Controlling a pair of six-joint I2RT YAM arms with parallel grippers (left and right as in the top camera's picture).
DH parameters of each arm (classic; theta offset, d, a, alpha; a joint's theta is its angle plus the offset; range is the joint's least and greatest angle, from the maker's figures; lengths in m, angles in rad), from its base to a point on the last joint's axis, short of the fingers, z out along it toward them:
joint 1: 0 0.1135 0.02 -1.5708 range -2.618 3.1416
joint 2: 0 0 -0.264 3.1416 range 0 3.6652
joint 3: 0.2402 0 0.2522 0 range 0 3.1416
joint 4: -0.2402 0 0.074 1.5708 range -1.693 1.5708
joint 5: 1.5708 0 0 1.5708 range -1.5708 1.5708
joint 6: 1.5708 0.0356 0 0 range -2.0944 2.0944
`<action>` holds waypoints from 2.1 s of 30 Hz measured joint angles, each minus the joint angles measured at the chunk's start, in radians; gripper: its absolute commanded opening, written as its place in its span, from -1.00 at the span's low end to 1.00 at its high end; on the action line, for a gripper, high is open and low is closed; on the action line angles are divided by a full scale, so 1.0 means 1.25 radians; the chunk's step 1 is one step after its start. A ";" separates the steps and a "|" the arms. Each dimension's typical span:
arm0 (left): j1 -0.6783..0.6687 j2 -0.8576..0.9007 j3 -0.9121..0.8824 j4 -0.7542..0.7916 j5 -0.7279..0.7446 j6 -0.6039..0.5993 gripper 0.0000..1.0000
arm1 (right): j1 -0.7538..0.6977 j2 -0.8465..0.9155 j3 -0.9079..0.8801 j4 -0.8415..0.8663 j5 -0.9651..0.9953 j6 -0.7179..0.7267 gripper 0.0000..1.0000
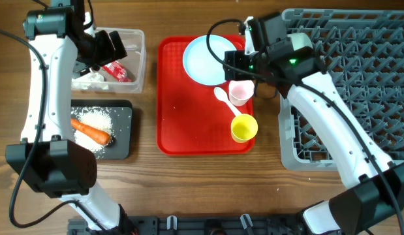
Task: Sort waste into correct bins and load items into the dishwasher rack
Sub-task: 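Move the right gripper back over the light-blue plate, then grasp the edge of the light-blue plate with the right gripper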
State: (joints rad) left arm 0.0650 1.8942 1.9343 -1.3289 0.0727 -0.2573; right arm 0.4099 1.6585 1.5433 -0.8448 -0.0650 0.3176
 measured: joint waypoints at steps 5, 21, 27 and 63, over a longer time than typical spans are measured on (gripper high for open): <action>0.000 0.000 0.000 0.000 0.000 0.000 1.00 | 0.000 0.024 -0.053 -0.005 0.018 0.024 0.44; 0.000 0.000 0.000 0.000 0.000 0.000 1.00 | -0.001 0.042 -0.066 0.009 0.020 0.030 0.38; 0.000 0.000 0.000 0.000 0.000 0.000 1.00 | -0.001 0.042 -0.066 0.063 0.011 0.027 0.31; 0.000 0.000 0.000 0.000 0.000 0.000 1.00 | -0.101 0.561 0.276 0.081 -0.094 -0.007 -0.22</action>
State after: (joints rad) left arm 0.0650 1.8942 1.9343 -1.3289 0.0727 -0.2577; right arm 0.2840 2.3592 1.8881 -0.7441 -0.1829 0.3088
